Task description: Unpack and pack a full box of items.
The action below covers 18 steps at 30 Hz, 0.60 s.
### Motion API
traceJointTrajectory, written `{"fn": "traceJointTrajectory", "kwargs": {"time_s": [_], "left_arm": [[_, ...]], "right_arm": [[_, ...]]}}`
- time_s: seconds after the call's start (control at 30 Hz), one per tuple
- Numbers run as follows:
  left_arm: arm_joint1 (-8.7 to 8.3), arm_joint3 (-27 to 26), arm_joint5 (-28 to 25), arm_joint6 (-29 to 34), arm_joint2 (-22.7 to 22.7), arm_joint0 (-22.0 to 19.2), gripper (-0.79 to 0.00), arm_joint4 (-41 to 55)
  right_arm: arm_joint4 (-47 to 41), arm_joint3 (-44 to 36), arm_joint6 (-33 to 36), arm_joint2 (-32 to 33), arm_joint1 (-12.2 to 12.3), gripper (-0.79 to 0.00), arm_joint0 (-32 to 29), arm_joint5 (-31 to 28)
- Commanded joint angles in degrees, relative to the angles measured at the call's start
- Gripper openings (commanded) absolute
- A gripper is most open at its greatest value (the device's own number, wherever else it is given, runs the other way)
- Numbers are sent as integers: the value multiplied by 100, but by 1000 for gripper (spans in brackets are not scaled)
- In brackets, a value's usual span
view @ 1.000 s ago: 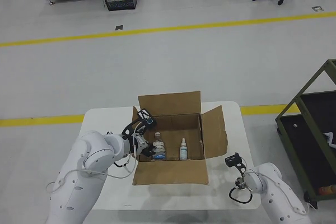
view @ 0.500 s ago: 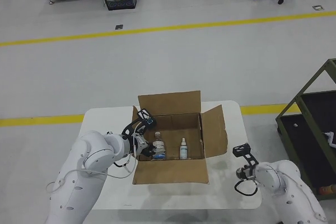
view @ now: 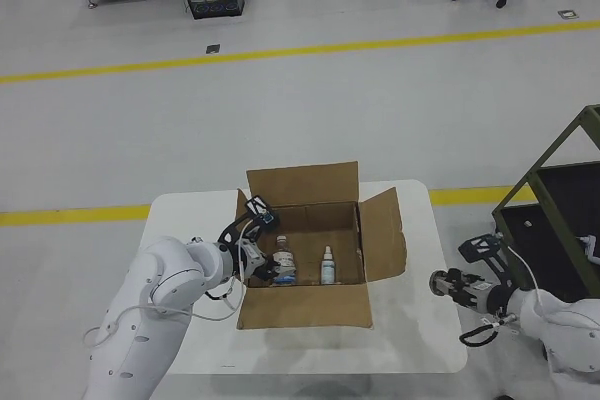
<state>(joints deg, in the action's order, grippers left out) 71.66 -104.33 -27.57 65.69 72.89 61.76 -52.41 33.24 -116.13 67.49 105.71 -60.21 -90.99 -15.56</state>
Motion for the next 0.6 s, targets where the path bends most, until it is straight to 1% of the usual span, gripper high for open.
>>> {"fn": "traceJointTrajectory", "kwargs": {"time_s": [0.0, 0.07, 0.17, 0.27, 0.33, 0.43, 0.57], "left_arm": [[-19, -29, 7, -39, -4, 9, 0, -96], [-39, -73, 9, -108, -8, 21, 0, -278], [-68, -127, 50, -218, 26, 41, 0, -455], [-97, -188, 179, -329, 119, 69, 0, -587], [-117, -241, 310, -385, 203, 89, 0, -715], [-149, -351, 439, -416, 318, 137, 0, -877], [-189, -401, 641, -346, 478, 196, 0, -1018]], "right_arm": [[-336, -82, -82, 109, 9, -785, -62, -145], [-564, -114, -148, 137, 20, -785, -83, -291], [-666, -145, -224, 55, 40, -785, -9, -397], [-790, -108, -383, -75, 53, -785, 114, -492], [-913, -46, -611, -133, 54, -785, 200, -535], [-890, -37, -842, -261, 60, -785, 281, -555], [-791, 86, -966, -654, 65, -785, 551, -481]]}}
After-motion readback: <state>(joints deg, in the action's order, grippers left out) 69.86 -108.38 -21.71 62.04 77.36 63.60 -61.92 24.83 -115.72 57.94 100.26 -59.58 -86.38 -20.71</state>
